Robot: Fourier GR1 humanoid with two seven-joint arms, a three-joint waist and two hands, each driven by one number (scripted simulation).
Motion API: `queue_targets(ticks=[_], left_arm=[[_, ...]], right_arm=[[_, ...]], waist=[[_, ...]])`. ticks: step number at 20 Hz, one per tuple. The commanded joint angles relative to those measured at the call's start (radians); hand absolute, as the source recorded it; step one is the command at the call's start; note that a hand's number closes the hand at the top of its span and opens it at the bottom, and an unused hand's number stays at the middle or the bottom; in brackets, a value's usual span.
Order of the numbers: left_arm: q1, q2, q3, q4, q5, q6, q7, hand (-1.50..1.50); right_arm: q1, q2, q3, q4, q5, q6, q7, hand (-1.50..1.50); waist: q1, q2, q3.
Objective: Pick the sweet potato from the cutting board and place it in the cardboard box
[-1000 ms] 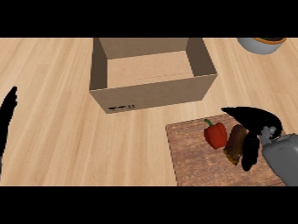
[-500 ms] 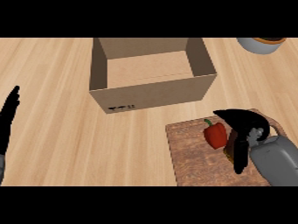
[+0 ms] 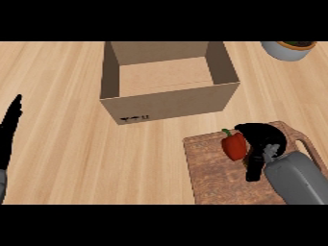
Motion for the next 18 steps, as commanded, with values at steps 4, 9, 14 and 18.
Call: queue_targets(ticks=[4,9,14,18], left_arm=[[-0.020,-0.029,0.003,-0.009,-0.023,-0.008,0.019,0.00],[0.013,0.000,0.038,-0.031,-0.009,-0.043,0.019,0.00],[0.043,-0.001,0.054,-0.018,-0.016,-0.005,0.007,0.00],[0.026,-0.019,0.032,-0.044,-0.025,-0.009,0.032,0.00]], right_arm=[[-0.038,-0.044,0.042,0.133,0.195,-0.176,-0.176,1.50],[0.056,-0.004,0.064,0.004,0.288,-0.305,-0.094,1.50],[0.137,0.177,-0.054,-0.144,0.319,-0.616,0.158,1.50],[0.178,0.189,0.034,-0.297,0.516,-0.679,0.328,1.50]], waist=[[-0.003,0.008,0.004],[-0.011,0.006,0.004],[-0.054,-0.008,0.005],[-0.033,-0.003,0.003]])
